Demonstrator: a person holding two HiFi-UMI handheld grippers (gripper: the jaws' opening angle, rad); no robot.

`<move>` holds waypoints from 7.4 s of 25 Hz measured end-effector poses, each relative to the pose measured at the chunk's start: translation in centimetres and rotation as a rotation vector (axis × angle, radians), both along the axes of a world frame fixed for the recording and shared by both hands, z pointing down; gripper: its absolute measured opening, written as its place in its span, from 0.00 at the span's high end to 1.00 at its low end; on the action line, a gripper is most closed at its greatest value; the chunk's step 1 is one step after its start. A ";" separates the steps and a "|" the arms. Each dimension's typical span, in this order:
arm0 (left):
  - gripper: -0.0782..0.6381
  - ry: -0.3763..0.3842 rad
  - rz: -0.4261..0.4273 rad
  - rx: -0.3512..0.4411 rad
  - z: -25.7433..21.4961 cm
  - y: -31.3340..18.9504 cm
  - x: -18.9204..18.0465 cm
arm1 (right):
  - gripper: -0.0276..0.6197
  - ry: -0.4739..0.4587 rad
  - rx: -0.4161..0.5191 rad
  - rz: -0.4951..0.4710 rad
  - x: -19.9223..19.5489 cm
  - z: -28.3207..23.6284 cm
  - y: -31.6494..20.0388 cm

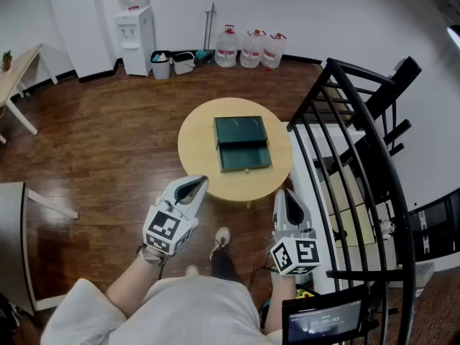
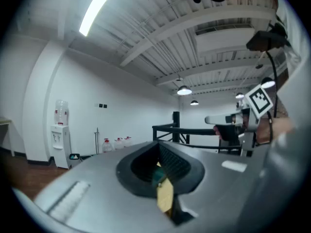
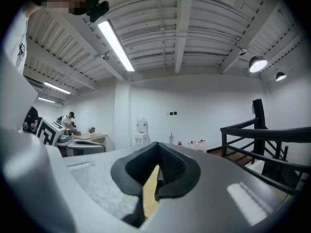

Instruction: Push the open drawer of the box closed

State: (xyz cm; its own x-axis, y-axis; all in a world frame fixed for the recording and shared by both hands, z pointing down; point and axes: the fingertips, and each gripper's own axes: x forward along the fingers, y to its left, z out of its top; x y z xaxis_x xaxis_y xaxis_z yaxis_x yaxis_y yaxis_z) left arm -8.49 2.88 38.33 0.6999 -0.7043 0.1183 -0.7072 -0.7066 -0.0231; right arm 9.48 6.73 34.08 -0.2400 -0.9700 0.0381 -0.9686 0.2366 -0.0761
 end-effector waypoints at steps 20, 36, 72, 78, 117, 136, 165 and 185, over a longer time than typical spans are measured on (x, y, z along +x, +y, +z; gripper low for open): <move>0.88 -0.016 -0.100 -0.045 1.1 -14.9 6.4 | 0.95 0.011 -0.053 -0.052 7.6 1.5 -16.6; 0.88 -0.041 -0.045 -0.101 2.5 -19.3 5.4 | 0.95 0.035 -0.092 0.025 6.0 2.5 -20.0; 0.78 -0.166 -0.184 -0.594 21.1 -28.0 2.6 | 0.86 -0.042 -0.524 -0.065 2.4 20.2 -15.6; 0.77 -0.189 -0.252 -0.701 25.1 -28.3 1.8 | 0.85 -0.077 -0.582 -0.092 1.6 22.8 -15.2; 0.76 -0.130 -0.276 -0.784 26.4 -28.1 1.6 | 0.83 -0.018 -0.892 -0.197 -2.5 36.0 -13.1; 0.75 -0.155 -0.275 -0.762 26.3 -27.7 2.0 | 0.83 -0.001 -0.892 -0.235 -2.2 35.9 -14.3; 0.74 -0.126 -0.268 -0.783 26.0 -27.2 2.2 | 0.83 -0.003 -0.813 -0.252 -2.8 34.6 -19.4; 0.73 -0.110 -0.257 -0.800 25.7 -26.9 2.5 | 0.83 -0.019 -0.784 -0.258 -3.1 34.1 -23.1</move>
State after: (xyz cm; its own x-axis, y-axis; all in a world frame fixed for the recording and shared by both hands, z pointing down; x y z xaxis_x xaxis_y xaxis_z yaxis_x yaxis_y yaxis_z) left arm -5.96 -24.01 64.01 0.4847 -0.5153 0.7068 -0.8712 -0.3568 0.3372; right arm 6.41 -16.39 68.14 -0.4588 -0.5776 0.6752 -0.8881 0.3228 -0.3273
